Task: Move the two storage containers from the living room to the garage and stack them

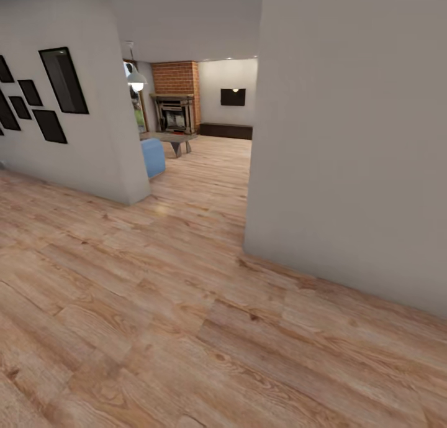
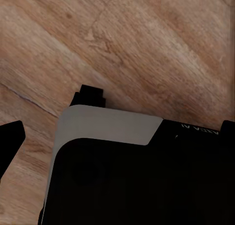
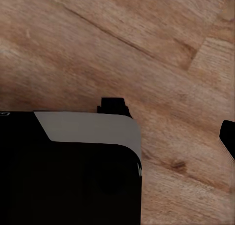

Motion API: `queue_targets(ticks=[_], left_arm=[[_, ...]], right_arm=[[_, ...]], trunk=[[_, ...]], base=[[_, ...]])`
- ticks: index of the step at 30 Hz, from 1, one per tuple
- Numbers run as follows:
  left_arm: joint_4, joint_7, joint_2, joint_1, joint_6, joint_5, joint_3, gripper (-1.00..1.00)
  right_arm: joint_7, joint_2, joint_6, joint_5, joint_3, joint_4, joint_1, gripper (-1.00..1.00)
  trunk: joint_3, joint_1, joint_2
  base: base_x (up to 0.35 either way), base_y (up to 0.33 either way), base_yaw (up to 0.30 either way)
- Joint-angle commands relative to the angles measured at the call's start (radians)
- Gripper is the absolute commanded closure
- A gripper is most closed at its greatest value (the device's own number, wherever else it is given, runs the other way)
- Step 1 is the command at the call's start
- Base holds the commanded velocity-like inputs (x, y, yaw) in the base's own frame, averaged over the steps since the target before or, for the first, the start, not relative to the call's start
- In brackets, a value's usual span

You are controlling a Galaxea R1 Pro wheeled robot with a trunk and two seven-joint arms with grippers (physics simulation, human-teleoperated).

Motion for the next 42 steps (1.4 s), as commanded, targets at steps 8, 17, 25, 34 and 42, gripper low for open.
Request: queue_targets(ticks=[8, 17, 25, 34, 42], left_arm=[[0.0, -0.003, 0.0, 0.0, 0.005, 0.007, 0.001, -1.0], [0.0, -0.003, 0.0, 0.0, 0.005, 0.007, 0.001, -1.0], [0.0, -0.003, 0.0, 0.0, 0.005, 0.007, 0.001, -1.0], [0.0, -0.003, 0.0, 0.0, 0.005, 0.007, 0.001, -1.0], [0.0, -0.003, 0.0, 0.0, 0.005, 0.007, 0.001, -1.0]], right_arm=[[0.0, 0.002, -0.005, -0.009, 0.008, 0.003, -0.001, -1.0], [0.0, 0.002, -0.005, -0.009, 0.008, 0.003, -0.001, -1.0], [0.0, 0.001, -0.005, -0.009, 0.008, 0.003, -0.001, -1.0], [0.0, 0.001, -0.005, -0.009, 0.008, 0.003, -0.001, -1.0], [-0.001, 0.001, -0.005, -0.009, 0.008, 0.003, -0.001, -1.0]], trunk=[[-0.001, 0.001, 0.0], [-0.001, 0.001, 0.0], [-0.001, 0.001, 0.0], [-0.001, 0.001, 0.0], [-0.001, 0.001, 0.0]], base=[[0.322, 0.0, 0.002], [0.322, 0.0, 0.039], [0.322, 0.0, 0.25], [0.322, 0.0, 0.269], [0.322, 0.0, 0.27]])
